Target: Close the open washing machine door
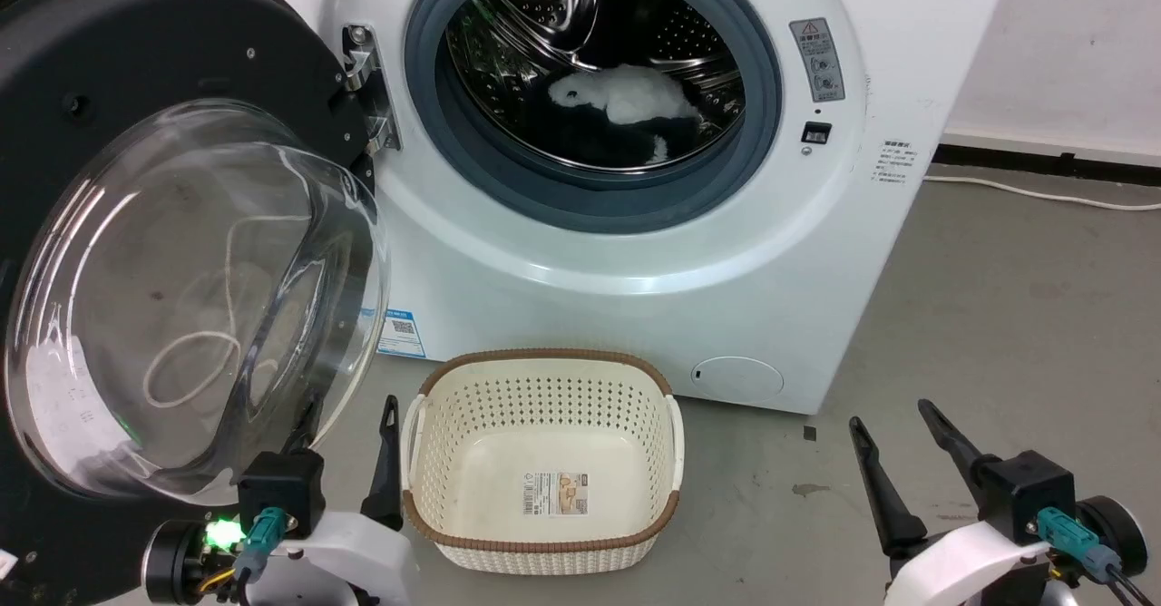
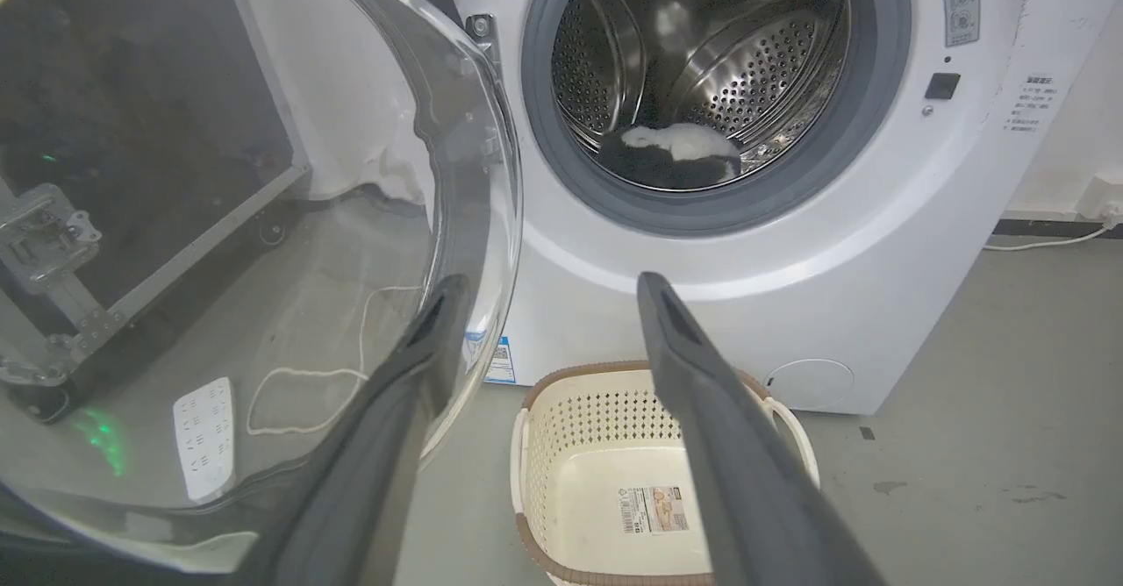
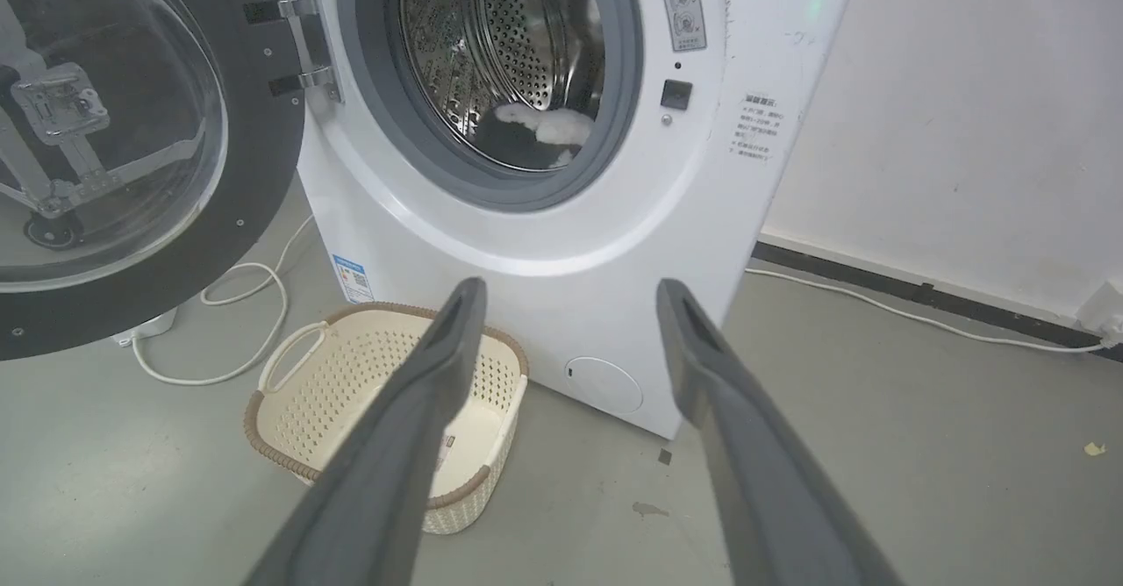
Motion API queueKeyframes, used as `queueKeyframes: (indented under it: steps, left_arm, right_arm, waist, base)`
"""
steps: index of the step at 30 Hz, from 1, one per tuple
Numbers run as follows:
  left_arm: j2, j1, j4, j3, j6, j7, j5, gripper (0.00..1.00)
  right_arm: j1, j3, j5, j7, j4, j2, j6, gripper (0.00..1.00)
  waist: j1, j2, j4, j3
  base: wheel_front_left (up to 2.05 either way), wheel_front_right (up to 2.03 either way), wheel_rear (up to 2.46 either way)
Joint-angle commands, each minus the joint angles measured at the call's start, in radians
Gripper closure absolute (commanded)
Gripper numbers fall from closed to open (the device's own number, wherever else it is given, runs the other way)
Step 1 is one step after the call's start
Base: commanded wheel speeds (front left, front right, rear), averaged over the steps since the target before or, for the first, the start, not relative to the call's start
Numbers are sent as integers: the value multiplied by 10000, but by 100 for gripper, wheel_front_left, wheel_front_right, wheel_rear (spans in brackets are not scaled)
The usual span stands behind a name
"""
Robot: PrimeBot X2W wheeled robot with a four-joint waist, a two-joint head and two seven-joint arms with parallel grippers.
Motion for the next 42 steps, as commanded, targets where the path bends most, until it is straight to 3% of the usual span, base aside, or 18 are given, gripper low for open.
queueKeyframes:
  steps: [1, 5, 6, 7, 17, 26, 34, 42]
  left_arm:
    - [0, 31, 18, -13, 7, -74, -110, 0]
    - [0, 60, 86, -101, 24, -201, -277, 0]
    - [0, 65, 99, -115, 29, -222, -306, 20]
    - [0, 69, 109, -129, 33, -243, -330, 100]
    - [0, 13, -236, -141, 37, -453, -610, 100]
    - [0, -344, -1289, 417, 171, -641, -831, 100]
    - [0, -897, -1901, 1607, 72, -808, -1030, 100]
    - [2, -1474, -2050, 3423, -171, -975, -1308, 100]
  right_arm:
    - [41, 14, 99, -69, 28, 0, 0, 0]
    - [94, 44, 279, -197, 119, 0, 1, 0]
    - [102, 49, 312, -218, 135, 0, 1, 0]
    - [110, 52, 344, -239, 148, 0, 1, 0]
    - [212, 40, 675, -449, 244, 1, 1, 0]
    - [317, 6, 945, -636, 365, 1, 2, 0]
    - [417, -34, 1190, -804, 500, 2, 2, 0]
    - [504, -85, 1421, -970, 647, 2, 3, 0]
  waist:
    - [0, 0, 3, 0]
    - [0, 0, 17, -3]
    - [0, 0, 19, -4]
    - [0, 0, 22, -5]
    - [0, 0, 113, -7]
    - [0, 0, 404, -27]
    - [0, 0, 893, -53]
    - [0, 0, 1439, -52]
  base:
    - [0, 0, 0]
    - [0, 0, 0]
    - [0, 0, 0]
    - [0, 0, 0]
    - [0, 0, 0]
    - [0, 0, 0]
    - [0, 0, 0]
    - [0, 0, 0]
